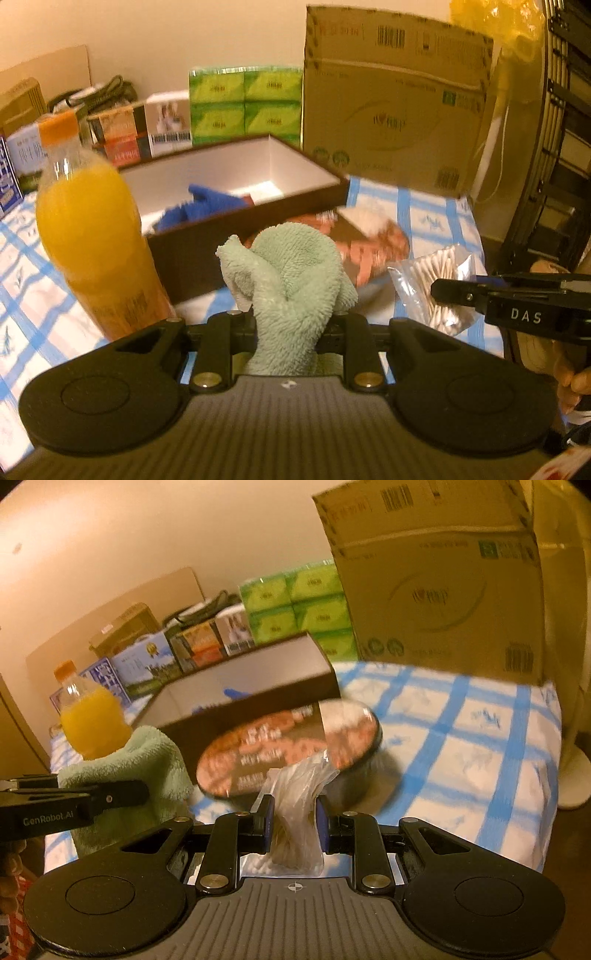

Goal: Organize soft objects
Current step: 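Carry the green towel and cotton-swab bag over the brown box with both tools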

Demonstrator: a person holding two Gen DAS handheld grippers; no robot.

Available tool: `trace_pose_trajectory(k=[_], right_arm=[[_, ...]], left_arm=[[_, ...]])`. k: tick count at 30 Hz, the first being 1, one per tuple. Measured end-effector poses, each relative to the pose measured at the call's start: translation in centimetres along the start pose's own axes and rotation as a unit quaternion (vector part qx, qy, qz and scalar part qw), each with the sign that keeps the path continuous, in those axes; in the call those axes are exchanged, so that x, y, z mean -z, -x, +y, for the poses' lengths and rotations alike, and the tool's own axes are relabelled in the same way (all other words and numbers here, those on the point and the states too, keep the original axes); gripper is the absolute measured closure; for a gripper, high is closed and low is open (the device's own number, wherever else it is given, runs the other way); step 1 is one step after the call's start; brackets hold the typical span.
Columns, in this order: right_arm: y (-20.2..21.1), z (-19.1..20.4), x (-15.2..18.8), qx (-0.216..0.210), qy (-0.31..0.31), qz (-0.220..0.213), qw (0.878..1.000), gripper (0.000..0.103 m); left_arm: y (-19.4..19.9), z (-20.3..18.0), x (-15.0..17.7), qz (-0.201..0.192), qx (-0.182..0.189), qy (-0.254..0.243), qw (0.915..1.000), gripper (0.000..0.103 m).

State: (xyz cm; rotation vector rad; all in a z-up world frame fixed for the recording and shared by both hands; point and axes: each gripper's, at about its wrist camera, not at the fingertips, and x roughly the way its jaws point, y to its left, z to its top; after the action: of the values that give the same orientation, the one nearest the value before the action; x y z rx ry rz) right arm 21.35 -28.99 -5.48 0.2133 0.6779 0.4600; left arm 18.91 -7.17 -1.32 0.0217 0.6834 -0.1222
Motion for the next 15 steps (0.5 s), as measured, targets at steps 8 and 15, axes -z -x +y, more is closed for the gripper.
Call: trace_pose_trajectory(k=[8,15], right_arm=[[-0.9,-0.1,-4.1,-0.020,0.019,-0.029,0.999,0.079],[-2.5,-0.5,-6.8,-0.032,0.025,-0.042,0.998,0.079]], left_arm=[[-0.3,-0.2,-3.8,-0.035,-0.018,0.003,0.9992,0.082],[-1.6,-0.2,-6.9,-0.055,-0.035,0.011,0.9978,0.082]])
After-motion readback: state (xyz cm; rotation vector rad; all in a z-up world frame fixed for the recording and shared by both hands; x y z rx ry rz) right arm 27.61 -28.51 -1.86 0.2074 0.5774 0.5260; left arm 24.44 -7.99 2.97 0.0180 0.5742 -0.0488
